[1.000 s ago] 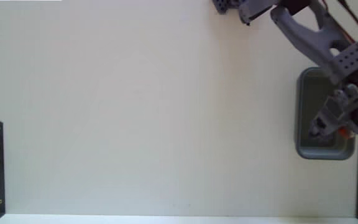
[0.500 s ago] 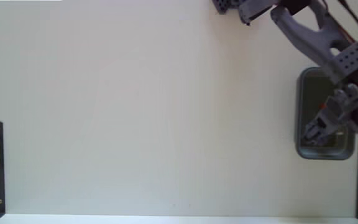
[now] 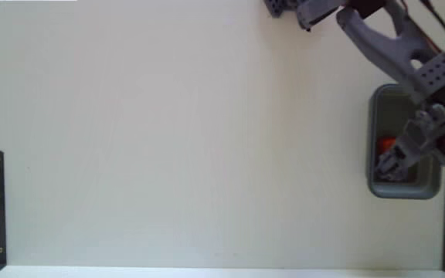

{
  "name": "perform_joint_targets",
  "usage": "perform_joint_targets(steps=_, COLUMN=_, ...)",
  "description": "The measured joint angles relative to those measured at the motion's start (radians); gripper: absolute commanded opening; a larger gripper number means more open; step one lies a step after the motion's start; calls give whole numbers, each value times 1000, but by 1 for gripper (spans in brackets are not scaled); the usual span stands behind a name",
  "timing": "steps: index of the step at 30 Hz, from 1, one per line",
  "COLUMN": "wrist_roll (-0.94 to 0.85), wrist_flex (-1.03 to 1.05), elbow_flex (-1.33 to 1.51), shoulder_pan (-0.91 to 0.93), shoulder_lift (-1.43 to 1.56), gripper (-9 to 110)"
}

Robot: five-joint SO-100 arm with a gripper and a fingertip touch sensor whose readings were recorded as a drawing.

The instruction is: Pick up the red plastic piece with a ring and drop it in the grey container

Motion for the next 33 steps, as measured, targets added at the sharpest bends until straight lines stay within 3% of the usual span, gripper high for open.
perform_joint_targets(steps=20, wrist_roll=0, wrist_flex=-2, elbow_flex=48, shoulder_pan=9, shoulder_lift=0, gripper=110)
perform_joint_targets(steps=33, wrist_roll=2, wrist_flex=0, elbow_flex=178, shoulder_pan=106, shoulder_lift=181, gripper=110)
